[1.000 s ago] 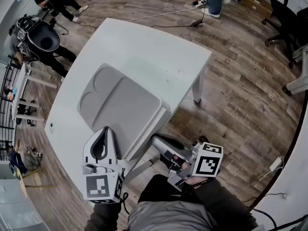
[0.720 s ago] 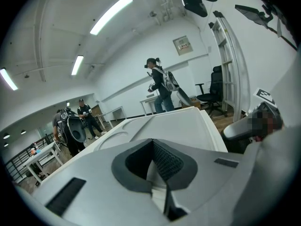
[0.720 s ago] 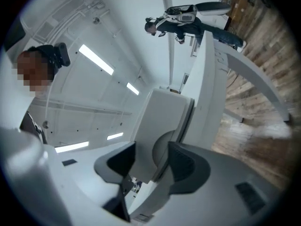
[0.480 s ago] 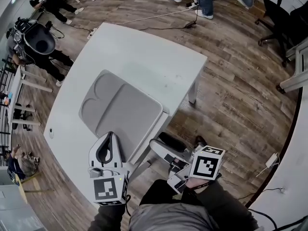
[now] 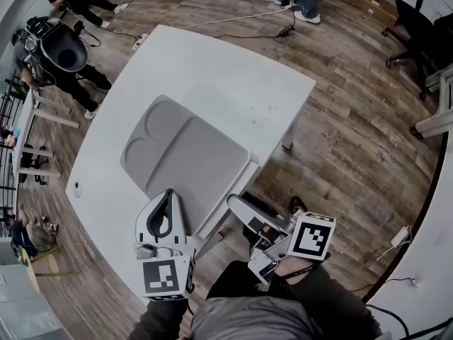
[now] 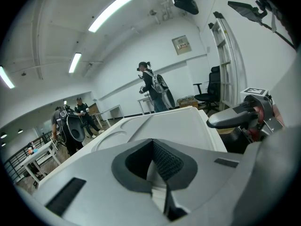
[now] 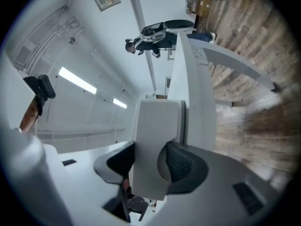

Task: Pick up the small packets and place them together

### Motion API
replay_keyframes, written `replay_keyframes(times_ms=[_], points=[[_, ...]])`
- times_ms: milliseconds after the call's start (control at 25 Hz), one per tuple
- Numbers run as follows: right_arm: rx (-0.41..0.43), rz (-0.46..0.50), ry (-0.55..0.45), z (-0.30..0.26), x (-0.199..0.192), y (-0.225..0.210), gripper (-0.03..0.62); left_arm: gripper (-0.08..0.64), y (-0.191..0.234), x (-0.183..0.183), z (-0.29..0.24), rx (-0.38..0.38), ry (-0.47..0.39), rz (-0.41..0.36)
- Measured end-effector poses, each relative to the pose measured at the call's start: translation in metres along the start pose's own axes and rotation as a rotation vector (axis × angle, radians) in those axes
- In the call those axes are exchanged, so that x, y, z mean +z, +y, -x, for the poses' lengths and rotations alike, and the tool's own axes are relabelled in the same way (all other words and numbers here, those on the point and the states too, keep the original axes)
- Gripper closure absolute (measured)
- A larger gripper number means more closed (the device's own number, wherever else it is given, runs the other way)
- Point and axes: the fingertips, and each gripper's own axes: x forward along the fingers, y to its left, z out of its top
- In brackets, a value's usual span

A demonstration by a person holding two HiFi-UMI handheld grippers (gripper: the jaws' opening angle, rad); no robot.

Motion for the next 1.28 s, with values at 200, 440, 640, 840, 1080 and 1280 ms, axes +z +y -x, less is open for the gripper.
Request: replay_keyframes(times_ms=[200, 440, 640, 840, 1080, 1280], points=[[0.01, -0.025, -0.016, 0.009, 0.001, 0.001, 0.382, 0.56, 0.001, -0.002, -0.002, 0.0, 0.006, -0.003], [0.007, -0.024, -0.028, 0.025, 0.0, 0.003, 0.383, 0.56, 0.001, -0.002, -0.002, 0.0, -0.008, -0.015], [0.013, -0.028, -0.037, 0.04, 0.0, 0.007, 0.387, 0.56, 0.001, 0.001, 0.0, 0.007, -0.005, -0.017], [0.0, -0.035, -0.06, 0.059, -0.002, 0.009, 0.39, 0.56, 0.0, -0.002, -0.001, -0.01, -0.01, -0.025], [0.006, -0.041, -0.083, 0.077, -0.003, 0.013, 0.396, 0.56, 0.0, 0.001, 0.001, 0.003, -0.015, -0.029], [0.003, -0.049, -0.1, 0.092, -0.005, 0.015, 0.397, 0.56, -0.002, 0.0, 0.001, -0.006, -0.013, -0.034]])
